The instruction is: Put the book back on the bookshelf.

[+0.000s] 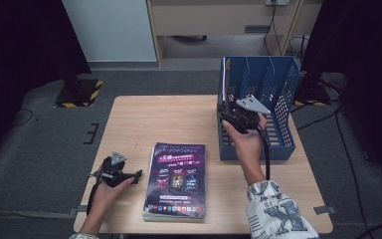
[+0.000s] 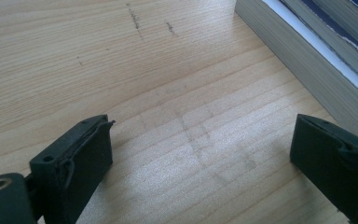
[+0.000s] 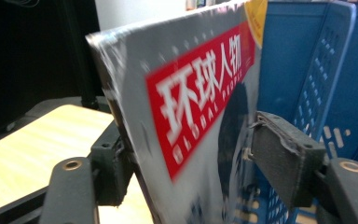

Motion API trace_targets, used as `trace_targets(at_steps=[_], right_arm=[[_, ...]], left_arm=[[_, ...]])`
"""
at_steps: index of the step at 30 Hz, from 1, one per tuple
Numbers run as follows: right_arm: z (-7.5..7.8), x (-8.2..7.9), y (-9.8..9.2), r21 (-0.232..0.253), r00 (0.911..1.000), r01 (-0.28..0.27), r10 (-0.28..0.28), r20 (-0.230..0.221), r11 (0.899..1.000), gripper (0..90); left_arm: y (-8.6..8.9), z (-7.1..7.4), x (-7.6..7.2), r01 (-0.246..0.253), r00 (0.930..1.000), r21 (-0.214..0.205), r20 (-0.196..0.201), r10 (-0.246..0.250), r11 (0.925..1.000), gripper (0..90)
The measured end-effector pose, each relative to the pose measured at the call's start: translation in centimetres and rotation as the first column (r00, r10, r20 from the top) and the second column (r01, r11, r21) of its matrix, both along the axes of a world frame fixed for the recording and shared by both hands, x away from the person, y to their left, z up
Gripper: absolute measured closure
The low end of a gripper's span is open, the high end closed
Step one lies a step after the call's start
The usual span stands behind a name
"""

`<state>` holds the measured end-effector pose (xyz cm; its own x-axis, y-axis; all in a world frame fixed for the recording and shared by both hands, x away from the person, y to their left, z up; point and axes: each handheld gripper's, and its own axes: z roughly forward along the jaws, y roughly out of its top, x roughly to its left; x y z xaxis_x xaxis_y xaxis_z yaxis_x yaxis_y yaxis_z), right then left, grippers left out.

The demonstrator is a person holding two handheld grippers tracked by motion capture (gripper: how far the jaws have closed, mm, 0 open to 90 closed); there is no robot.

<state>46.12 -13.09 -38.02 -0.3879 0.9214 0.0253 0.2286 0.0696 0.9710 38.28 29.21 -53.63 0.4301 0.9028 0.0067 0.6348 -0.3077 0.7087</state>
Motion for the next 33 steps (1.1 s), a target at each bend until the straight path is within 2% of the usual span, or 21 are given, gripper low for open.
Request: trace_targets(at_steps=[17, 24, 33], right_arm=[[-1.4, -2.4, -0.2, 0.004, 0.9961, -0.083, 0.083, -0.03, 0.997, 22.2], [-2.5, -3.6, -0.5, 0.005, 0.9915, -0.115, 0.115, -0.06, 0.993, 19.7], [-4.6, -5.4, -1.1, 0.024, 0.9825, -0.154, 0.155, -0.102, 0.988, 17.4]], left_arm=[[0.0, 0.0, 0.0, -0.001, 1.0, 0.0, 0.0, 0.001, 1.0, 4.5], [-0.1, 0.0, 0.0, -0.001, 1.0, 0.003, 0.0, 0.001, 1.0, 4.2], [-0.1, 0.0, 0.0, 0.004, 1.0, 0.004, -0.002, -0.004, 1.0, 3.6]])
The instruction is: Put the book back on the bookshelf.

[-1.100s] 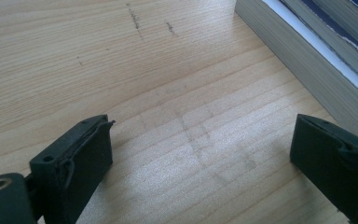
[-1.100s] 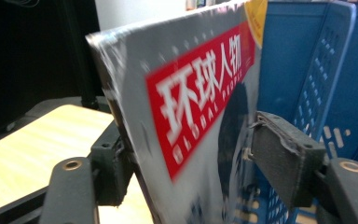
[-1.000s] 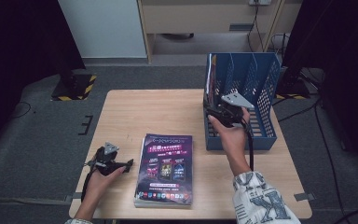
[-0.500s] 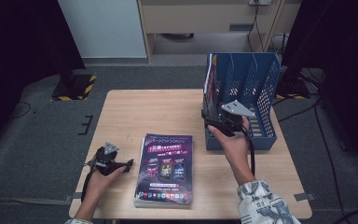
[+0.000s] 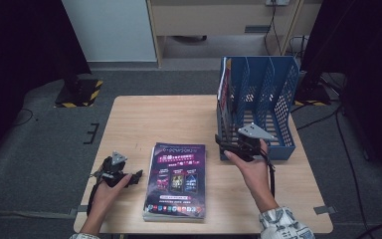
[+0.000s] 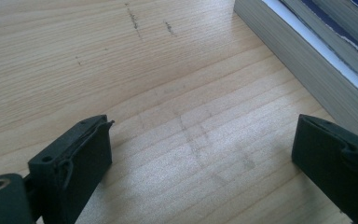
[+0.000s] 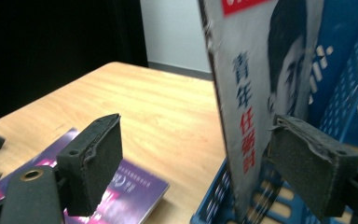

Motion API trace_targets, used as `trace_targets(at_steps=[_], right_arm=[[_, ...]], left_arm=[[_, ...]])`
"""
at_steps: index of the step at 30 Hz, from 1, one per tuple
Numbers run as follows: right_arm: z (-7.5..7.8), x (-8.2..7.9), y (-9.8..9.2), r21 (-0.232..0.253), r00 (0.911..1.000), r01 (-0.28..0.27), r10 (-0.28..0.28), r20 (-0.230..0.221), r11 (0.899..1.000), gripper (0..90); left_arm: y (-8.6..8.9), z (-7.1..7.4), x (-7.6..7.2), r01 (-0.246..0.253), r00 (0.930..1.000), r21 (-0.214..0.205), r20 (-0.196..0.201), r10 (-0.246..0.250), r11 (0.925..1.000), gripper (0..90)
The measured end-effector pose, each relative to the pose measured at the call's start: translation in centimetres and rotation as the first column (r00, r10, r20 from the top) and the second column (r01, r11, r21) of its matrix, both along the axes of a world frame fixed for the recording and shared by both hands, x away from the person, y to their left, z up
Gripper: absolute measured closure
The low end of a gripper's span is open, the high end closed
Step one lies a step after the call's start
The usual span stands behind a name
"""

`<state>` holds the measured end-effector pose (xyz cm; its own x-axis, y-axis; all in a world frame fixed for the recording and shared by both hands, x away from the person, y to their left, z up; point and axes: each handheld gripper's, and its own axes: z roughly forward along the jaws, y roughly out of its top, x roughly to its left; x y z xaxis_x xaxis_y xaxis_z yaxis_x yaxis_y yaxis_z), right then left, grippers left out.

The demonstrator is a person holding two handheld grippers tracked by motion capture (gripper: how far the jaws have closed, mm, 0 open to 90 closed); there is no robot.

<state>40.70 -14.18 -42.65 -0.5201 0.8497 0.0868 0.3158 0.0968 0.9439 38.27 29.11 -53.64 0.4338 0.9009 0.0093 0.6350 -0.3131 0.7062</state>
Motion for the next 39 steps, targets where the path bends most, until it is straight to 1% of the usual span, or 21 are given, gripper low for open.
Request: trace_targets(at_steps=[5, 8, 11, 14, 15, 20, 26, 28, 30, 33, 36, 39], right_arm=[[-1.0, -0.8, 0.0, -0.009, 0.9994, -0.03, 0.03, -0.015, 1.0, 15.8], [-1.7, -1.2, 0.2, -0.007, 0.9984, -0.05, 0.05, -0.028, 0.999, 14.5], [-2.5, -1.7, 0.5, 0.009, 0.9968, -0.069, 0.069, -0.04, 0.998, 13.2], [-3.1, -2.1, 1.0, 0.006, 0.9948, -0.088, 0.089, -0.051, 0.996, 12.4], [-3.3, -2.3, 1.3, -0.005, 0.9931, -0.103, 0.102, -0.057, 0.995, 12.4], [-4.1, -3.0, 2.3, -0.03, 0.9883, -0.137, 0.135, -0.072, 0.99, 14.3], [-4.8, -3.4, 3.4, -0.055, 0.9818, -0.177, 0.172, -0.081, 0.983, 18.7], [-5.0, -3.5, 3.6, -0.062, 0.9798, -0.187, 0.181, -0.085, 0.98, 21.5], [-5.2, -3.6, 3.9, -0.064, 0.9766, -0.2, 0.194, -0.094, 0.978, 23.7], [-5.5, -3.7, 4.2, -0.07, 0.9731, -0.217, 0.21, -0.094, 0.974, 30.7], [-5.8, -3.9, 4.4, -0.083, 0.9691, -0.234, 0.226, -0.1, 0.969, 35.7], [-6.0, -3.9, 4.6, -0.086, 0.967, -0.241, 0.232, -0.105, 0.967, 38.3]], left_arm=[[0.0, 0.0, 0.0, 0.002, 1.0, 0.0, -0.001, -0.002, 1.0, 3.2], [-0.1, 0.0, 0.0, 0.001, 1.0, 0.0, 0.0, -0.001, 1.0, 3.1], [-0.1, 0.0, 0.0, 0.004, 1.0, 0.0, -0.001, -0.004, 1.0, 3.1], [-0.2, 0.0, -0.1, 0.006, 1.0, -0.003, 0.0, -0.006, 1.0, 3.1], [-0.2, 0.0, -0.1, 0.007, 1.0, -0.003, 0.0, -0.007, 1.0, 3.1], [-0.3, 0.1, -0.2, 0.013, 0.9999, -0.004, 0.002, -0.013, 0.9999, 6.0], [-0.3, 0.7, -0.4, 0.013, 0.9996, -0.021, 0.025, -0.012, 0.9997, 7.5], [-0.4, 1.0, -0.5, 0.011, 0.9993, -0.033, 0.036, -0.01, 0.9994, 8.6], [-0.5, 1.3, -0.6, 0.018, 0.9988, -0.036, 0.046, -0.016, 0.9992, 9.8], [-0.7, 1.9, -0.9, 0.023, 0.9978, -0.053, 0.063, -0.02, 0.9983, 13.4], [-1.0, 2.5, -1.3, 0.035, 0.9963, -0.071, 0.081, -0.029, 0.9969, 18.1], [-1.3, 2.9, -1.6, 0.047, 0.9951, -0.075, 0.09, -0.04, 0.9961, 21.6]])
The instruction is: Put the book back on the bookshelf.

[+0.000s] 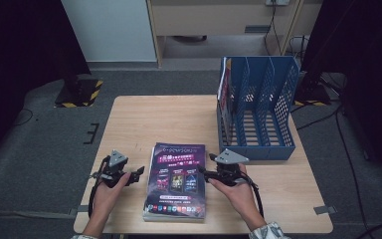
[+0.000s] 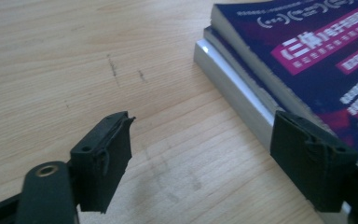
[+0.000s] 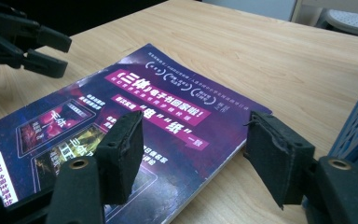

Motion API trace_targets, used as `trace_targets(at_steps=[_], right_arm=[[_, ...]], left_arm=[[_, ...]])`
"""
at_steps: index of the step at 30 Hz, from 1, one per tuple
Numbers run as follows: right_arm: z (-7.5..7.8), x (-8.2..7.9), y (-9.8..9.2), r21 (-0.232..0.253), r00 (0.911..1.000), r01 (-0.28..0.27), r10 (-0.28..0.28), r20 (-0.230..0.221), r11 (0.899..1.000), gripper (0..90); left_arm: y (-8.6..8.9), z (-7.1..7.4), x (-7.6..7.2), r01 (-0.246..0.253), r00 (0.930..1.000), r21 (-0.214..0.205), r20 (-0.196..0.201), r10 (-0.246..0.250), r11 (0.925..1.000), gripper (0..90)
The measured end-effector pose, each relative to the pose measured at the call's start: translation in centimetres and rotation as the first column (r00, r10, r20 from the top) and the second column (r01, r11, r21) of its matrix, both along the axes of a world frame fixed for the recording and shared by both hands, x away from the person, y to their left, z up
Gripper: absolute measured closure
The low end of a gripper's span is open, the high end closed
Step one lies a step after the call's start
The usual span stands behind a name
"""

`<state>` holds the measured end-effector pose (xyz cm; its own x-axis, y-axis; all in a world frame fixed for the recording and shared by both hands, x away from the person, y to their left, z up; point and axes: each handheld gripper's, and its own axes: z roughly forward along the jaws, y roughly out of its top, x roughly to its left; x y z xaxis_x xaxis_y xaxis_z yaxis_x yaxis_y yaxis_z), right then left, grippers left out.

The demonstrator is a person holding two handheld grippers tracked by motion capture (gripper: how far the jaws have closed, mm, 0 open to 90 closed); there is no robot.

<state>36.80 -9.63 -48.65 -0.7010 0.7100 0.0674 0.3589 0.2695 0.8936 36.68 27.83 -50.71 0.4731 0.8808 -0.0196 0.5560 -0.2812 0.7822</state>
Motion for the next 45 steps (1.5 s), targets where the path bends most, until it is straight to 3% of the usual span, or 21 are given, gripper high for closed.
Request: trace_targets(at_steps=[5, 10, 13, 15, 25, 30, 45], right_arm=[[-0.3, 0.0, 0.0, 0.0, 0.9999, -0.009, 0.009, -0.014, 1.0, 43.4], [-0.7, 0.1, 0.1, -0.005, 0.9995, -0.015, 0.015, -0.029, 1.0, 45.3], [-0.8, 0.1, 0.2, -0.013, 0.9992, -0.018, 0.018, -0.036, 1.0, 45.1], [-1.0, 0.1, 0.3, -0.018, 0.999, -0.02, 0.019, -0.04, 1.0, 44.6], [-1.2, 0.1, 0.4, -0.027, 0.998, -0.027, 0.025, -0.058, 0.999, 39.4], [-1.4, 0.2, 0.5, -0.033, 0.9971, -0.029, 0.026, -0.071, 0.999, 35.9], [-2.2, 0.5, 0.5, -0.047, 0.9908, -0.022, 0.015, -0.135, 0.999, 22.8]], left_arm=[[-0.8, 0.5, -0.4, 0.035, 0.9994, -0.035, 0.005, -0.035, 0.9988, 28.7], [-2.0, 0.8, -0.7, 0.088, 0.9961, -0.038, 0.007, -0.088, 0.9954, 34.0], [-2.6, 0.8, -0.9, 0.126, 0.992, -0.043, 0.002, -0.126, 0.9911, 38.4], [-3.1, 0.7, -0.9, 0.137, 0.9905, -0.03, -0.007, -0.137, 0.9901, 41.1], [-4.1, 0.2, -0.9, 0.193, 0.9806, -0.046, -0.024, -0.194, 0.9801, 54.5], [-4.6, 0.1, -0.9, 0.21, 0.9769, -0.047, -0.03, -0.212, 0.9765, 57.3], [-5.4, -0.1, -0.7, 0.217, 0.9759, -0.037, -0.009, -0.218, 0.9754, 55.2]])
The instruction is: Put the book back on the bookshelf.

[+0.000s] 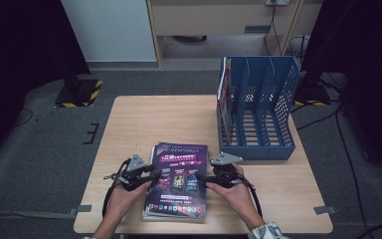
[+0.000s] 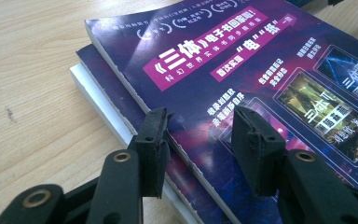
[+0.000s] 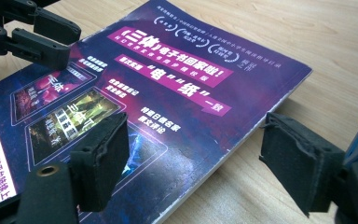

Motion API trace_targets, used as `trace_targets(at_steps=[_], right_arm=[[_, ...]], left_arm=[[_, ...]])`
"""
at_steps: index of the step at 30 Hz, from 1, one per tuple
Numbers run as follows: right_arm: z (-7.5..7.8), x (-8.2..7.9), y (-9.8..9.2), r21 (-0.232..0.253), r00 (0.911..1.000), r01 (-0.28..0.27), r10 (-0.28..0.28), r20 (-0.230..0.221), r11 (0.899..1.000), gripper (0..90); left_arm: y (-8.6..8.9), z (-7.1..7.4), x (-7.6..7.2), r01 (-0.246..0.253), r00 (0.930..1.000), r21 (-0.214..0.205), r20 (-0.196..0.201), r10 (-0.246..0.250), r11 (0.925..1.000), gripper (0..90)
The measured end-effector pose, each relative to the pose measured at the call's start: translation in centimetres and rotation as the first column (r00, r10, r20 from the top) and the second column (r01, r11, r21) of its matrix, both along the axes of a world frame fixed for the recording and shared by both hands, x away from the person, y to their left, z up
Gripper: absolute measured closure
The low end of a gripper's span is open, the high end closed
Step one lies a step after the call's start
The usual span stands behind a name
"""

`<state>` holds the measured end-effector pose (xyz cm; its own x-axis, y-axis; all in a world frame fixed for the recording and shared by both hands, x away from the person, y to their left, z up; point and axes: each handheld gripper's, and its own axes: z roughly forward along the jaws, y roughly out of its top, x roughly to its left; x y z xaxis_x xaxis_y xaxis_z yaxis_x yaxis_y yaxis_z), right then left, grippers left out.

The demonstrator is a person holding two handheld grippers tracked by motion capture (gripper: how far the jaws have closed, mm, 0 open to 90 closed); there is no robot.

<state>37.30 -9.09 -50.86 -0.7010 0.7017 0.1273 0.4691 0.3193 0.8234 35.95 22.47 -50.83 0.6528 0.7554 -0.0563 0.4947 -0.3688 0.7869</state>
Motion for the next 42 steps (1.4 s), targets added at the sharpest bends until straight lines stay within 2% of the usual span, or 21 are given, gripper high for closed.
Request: trace_targets(at_steps=[7, 12, 19, 24, 28, 34, 42], right_arm=[[-0.8, 0.4, 0.0, 0.028, 0.9977, -0.005, 0.007, -0.067, 1.0, 19.3], [-1.5, 0.8, 0.2, 0.023, 0.9952, -0.016, 0.018, -0.096, 1.0, 18.2], [-1.9, 1.1, 0.2, 0.063, 0.9906, -0.013, 0.021, -0.135, 0.998, 17.7], [-2.4, 1.4, 0.0, 0.118, 0.9824, -0.01, 0.032, -0.184, 0.993, 17.8], [-2.4, 1.4, 0.2, 0.114, 0.9821, -0.009, 0.031, -0.186, 0.993, 17.6], [-1.8, 1.0, 0.4, 0.087, 0.9873, -0.01, 0.023, -0.157, 0.996, 18.7], [-0.9, 0.7, 0.4, 0.111, 0.9918, -0.006, 0.02, -0.126, 0.994, 19.6]], left_arm=[[-0.1, 0.0, -0.1, 0.002, 1.0, 0.006, 0.003, -0.002, 1.0, 54.5], [-0.1, 0.0, -0.1, 0.0, 1.0, 0.007, 0.006, 0.0, 1.0, 54.3], [-0.1, -0.1, -0.1, -0.001, 1.0, 0.004, 0.006, 0.001, 1.0, 54.1], [-0.1, -0.1, -0.1, -0.004, 1.0, 0.004, 0.008, 0.004, 1.0, 53.9], [-0.1, -0.1, -0.1, -0.004, 1.0, -0.001, 0.007, 0.004, 1.0, 53.9], [-0.1, -0.1, -0.1, -0.005, 1.0, -0.002, 0.005, 0.005, 1.0, 53.8], [0.0, -0.2, -0.2, -0.008, 1.0, -0.002, 0.005, 0.008, 1.0, 53.5]])
